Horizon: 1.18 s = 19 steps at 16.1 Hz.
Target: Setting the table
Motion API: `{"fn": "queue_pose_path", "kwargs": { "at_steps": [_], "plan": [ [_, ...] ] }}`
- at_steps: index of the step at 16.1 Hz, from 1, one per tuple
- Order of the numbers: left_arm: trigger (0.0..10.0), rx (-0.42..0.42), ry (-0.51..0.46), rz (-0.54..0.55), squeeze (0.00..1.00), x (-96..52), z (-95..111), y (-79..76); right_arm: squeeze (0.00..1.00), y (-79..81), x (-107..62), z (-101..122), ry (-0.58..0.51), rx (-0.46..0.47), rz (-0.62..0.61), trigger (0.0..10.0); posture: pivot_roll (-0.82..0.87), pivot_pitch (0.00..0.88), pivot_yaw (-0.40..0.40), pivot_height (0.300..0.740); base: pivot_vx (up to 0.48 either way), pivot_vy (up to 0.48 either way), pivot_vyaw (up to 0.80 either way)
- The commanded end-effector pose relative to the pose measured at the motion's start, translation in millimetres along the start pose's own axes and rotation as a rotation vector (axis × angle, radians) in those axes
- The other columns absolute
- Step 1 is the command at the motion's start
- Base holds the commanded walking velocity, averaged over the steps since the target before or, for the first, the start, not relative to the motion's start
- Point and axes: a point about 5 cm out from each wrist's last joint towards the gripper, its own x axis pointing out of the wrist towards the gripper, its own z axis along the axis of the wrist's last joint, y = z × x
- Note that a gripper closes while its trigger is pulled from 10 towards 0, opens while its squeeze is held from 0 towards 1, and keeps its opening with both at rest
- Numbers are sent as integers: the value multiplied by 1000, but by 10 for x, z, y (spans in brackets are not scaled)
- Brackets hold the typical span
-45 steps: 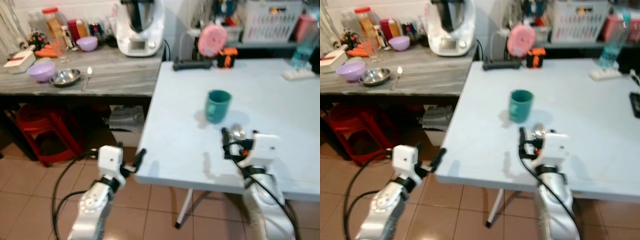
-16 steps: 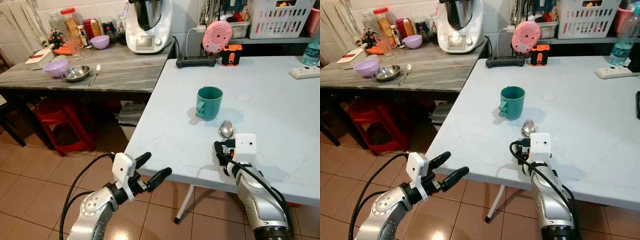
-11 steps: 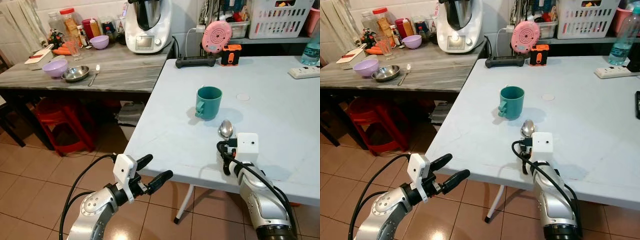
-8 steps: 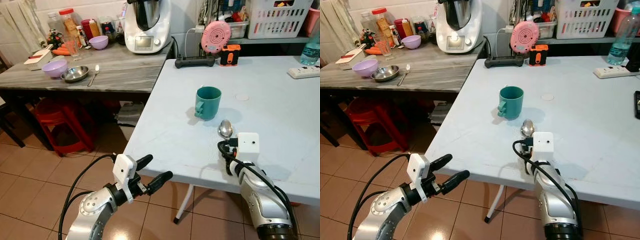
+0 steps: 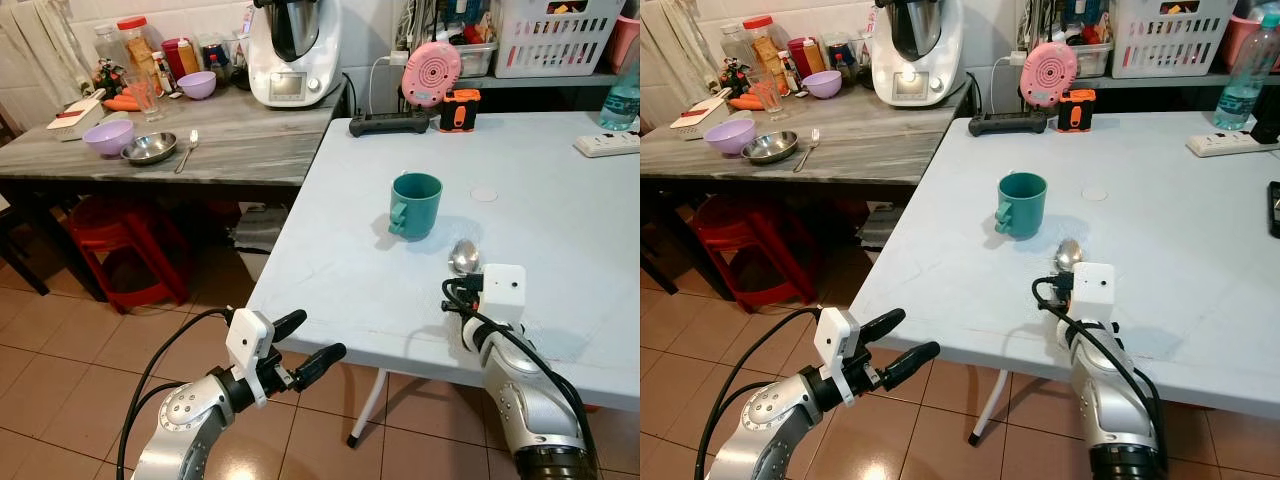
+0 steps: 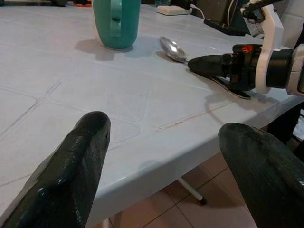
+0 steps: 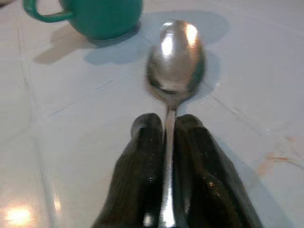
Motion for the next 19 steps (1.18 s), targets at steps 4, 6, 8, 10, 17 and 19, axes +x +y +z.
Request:
{"fn": "queue_pose_path", "kwargs": {
  "at_steps": [4,6,8,10,17,19],
  "plan": [
    [10000,5,-5,11,0,-3,36,25,0,15,-15,-91,51,38,-29,0,-33,0,133,740,0,0,0],
    [10000,-5,-33,67,0,-12,59,61,0,26,-28,-6,9,68,-47,0,-33,0,133,740,0,0,0],
    [10000,-7,-62,290,0,-26,113,284,0,82,-80,151,-100,96,-44,0,-32,0,129,740,0,0,0],
    [10000,-9,-74,414,0,-54,137,431,0,96,-131,215,-165,129,-51,0,-34,0,127,740,0,0,0],
    [10000,-9,-99,551,0,-23,175,563,0,124,-227,290,-282,139,-57,10000,-40,0,123,740,0,0,-71],
    [10000,-1,-104,546,0,-2,177,552,0,130,-226,315,-303,132,-48,10000,-40,0,123,740,0,159,-400]
  ]
}}
